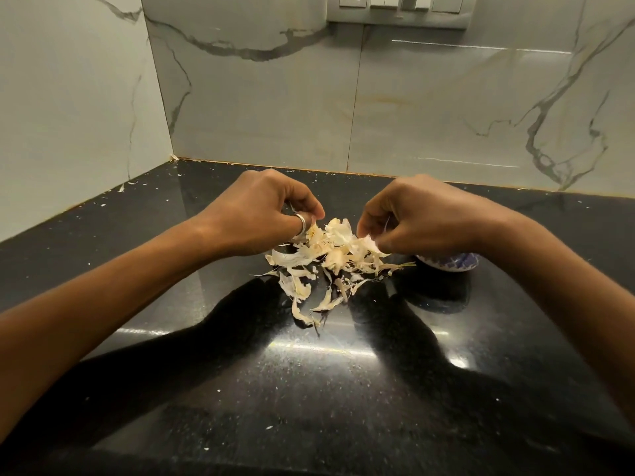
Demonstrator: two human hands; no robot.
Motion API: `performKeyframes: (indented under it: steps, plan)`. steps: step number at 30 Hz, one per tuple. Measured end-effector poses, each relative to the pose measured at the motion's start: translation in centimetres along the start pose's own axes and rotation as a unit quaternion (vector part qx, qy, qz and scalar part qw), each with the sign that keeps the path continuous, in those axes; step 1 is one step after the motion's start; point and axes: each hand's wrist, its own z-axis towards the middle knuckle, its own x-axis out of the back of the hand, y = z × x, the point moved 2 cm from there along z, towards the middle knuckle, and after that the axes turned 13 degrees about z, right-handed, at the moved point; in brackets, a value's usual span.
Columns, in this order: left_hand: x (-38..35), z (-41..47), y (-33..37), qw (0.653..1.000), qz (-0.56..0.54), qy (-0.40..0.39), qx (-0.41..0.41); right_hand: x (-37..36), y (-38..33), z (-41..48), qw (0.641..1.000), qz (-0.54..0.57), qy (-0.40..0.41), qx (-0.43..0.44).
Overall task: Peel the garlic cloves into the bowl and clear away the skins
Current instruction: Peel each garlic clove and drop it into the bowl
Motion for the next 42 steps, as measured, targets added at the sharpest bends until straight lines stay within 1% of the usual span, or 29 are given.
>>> performKeyframes:
  steps: [1, 4, 5, 6, 9, 11, 13, 16, 20, 25, 29, 31, 34, 38, 42]
  plan:
    - [0.0, 0.0, 0.0, 1.0, 0.004, 0.003, -0.005, 0.1, 0.0, 0.0, 1.0, 0.003, 0.011, 0.006]
    - [-0.4, -0.2, 0.3, 0.999, 0.016, 0.007, -0.034, 0.0, -0.3, 0.2, 0.995, 0.023, 0.078, 0.05]
    - [-0.7, -0.3, 0.3, 0.999, 0.02, 0.006, -0.044, -0.4, -0.5, 0.3, 0.994, 0.021, 0.087, 0.064]
    - [-1.0, -0.4, 0.3, 0.998, 0.026, 0.002, -0.05, -0.9, -0.7, 0.5, 0.994, 0.014, 0.083, 0.073]
    - [-1.9, -0.5, 0.2, 0.996, 0.069, -0.015, -0.055, -2.7, -0.5, 0.9, 0.996, -0.019, 0.037, 0.076]
    - [-2.0, -0.5, 0.2, 0.993, 0.1, -0.029, -0.051, -3.3, -0.3, 1.0, 0.997, -0.054, 0.012, 0.058]
    - [-1.8, -0.5, 0.2, 0.991, 0.121, -0.034, -0.051, -3.3, 0.1, 1.0, 0.997, -0.071, 0.003, 0.036]
    - [-1.6, -0.5, 0.1, 0.987, 0.145, -0.039, -0.049, -3.0, 0.3, 1.1, 0.997, -0.077, 0.016, 0.025]
    - [-1.7, -0.4, 0.1, 0.986, 0.15, -0.05, -0.042, -3.0, 0.3, 1.1, 0.997, -0.071, 0.015, 0.022]
    - [-1.7, -0.4, -0.1, 0.986, 0.149, -0.056, -0.046, -2.6, 0.1, 0.9, 0.995, -0.039, 0.076, 0.048]
    - [-1.3, -0.5, 0.0, 0.985, 0.158, -0.056, -0.053, -2.2, -0.2, 0.7, 0.994, -0.012, 0.094, 0.049]
    - [-0.9, -0.5, 0.0, 0.983, 0.165, -0.061, -0.056, -2.1, -0.3, 0.7, 0.992, -0.002, 0.107, 0.064]
    - [-0.6, -0.6, -0.1, 0.986, 0.148, -0.057, -0.052, -1.9, -0.6, 0.7, 0.989, 0.038, 0.122, 0.078]
    - [-0.3, -0.5, -0.3, 0.99, 0.133, -0.027, -0.029, -2.3, -0.7, 0.7, 0.988, 0.072, 0.108, 0.088]
    - [-0.3, -0.4, -0.5, 0.989, 0.141, -0.031, -0.025, -3.1, -0.9, 0.9, 0.991, 0.06, 0.082, 0.087]
